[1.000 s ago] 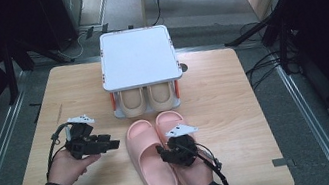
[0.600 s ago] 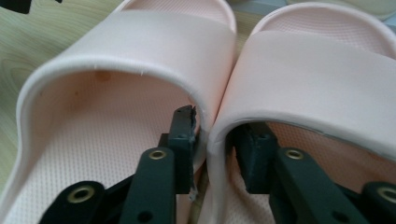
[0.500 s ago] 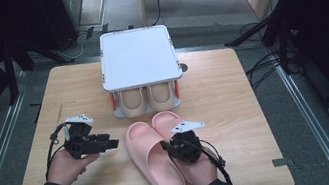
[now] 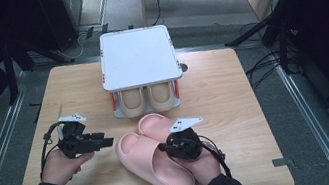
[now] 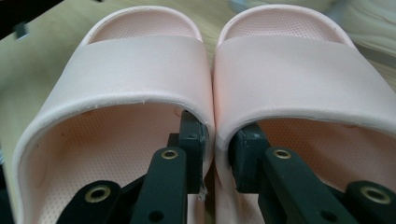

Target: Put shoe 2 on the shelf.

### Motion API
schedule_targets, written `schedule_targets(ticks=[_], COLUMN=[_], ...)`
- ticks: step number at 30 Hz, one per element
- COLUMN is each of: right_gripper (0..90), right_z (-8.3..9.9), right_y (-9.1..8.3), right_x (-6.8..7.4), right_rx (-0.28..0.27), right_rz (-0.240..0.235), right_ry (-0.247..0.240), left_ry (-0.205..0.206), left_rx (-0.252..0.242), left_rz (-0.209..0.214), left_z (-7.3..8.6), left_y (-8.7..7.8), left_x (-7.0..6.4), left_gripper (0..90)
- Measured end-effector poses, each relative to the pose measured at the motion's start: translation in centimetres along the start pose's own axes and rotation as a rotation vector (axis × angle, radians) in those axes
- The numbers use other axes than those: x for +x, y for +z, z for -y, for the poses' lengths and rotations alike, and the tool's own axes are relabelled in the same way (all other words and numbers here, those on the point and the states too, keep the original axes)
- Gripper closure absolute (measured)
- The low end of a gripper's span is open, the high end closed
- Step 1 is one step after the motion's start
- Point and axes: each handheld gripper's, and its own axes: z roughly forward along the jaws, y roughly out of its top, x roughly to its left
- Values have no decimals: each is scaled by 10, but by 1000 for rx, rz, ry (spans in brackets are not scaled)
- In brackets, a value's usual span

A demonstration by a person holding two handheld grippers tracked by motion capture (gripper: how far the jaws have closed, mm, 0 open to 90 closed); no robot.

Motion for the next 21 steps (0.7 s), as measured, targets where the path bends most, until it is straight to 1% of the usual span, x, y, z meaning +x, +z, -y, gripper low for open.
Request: schedule_targets(ticks=[3, 6, 7, 9, 11, 15, 18, 20, 21], right_gripper=[777, 775, 774, 775, 775, 775, 775, 774, 774], right_z=[-3, -7, -9, -14, -18, -26, -32, -37, -40], right_y=[-1, -1, 0, 2, 3, 4, 5, 5, 5], right_x=[1, 1, 0, -1, -2, -1, -1, -1, -2], right_rx=[16, 26, 35, 44, 47, 67, 88, 96, 98], right_rz=[-39, -90, -121, -165, -192, -228, -259, -282, -304], right_ry=[-28, -52, -63, -81, -108, -151, -152, -165, -176], left_ry=[-4, -10, -12, -22, -21, -36, -56, -70, -72], left_rx=[-5, -6, -9, -17, -21, -24, -38, -44, -46], left_rz=[-5, -14, -18, -24, -33, -48, -58, -68, -71], left_z=[1, 3, 4, 6, 8, 15, 20, 24, 26], left_y=[-2, -4, -5, -7, -10, -16, -23, -27, -28], left_x=[2, 3, 4, 4, 5, 8, 11, 12, 13], left_gripper=[444, 443, 443, 441, 437, 434, 433, 433, 433])
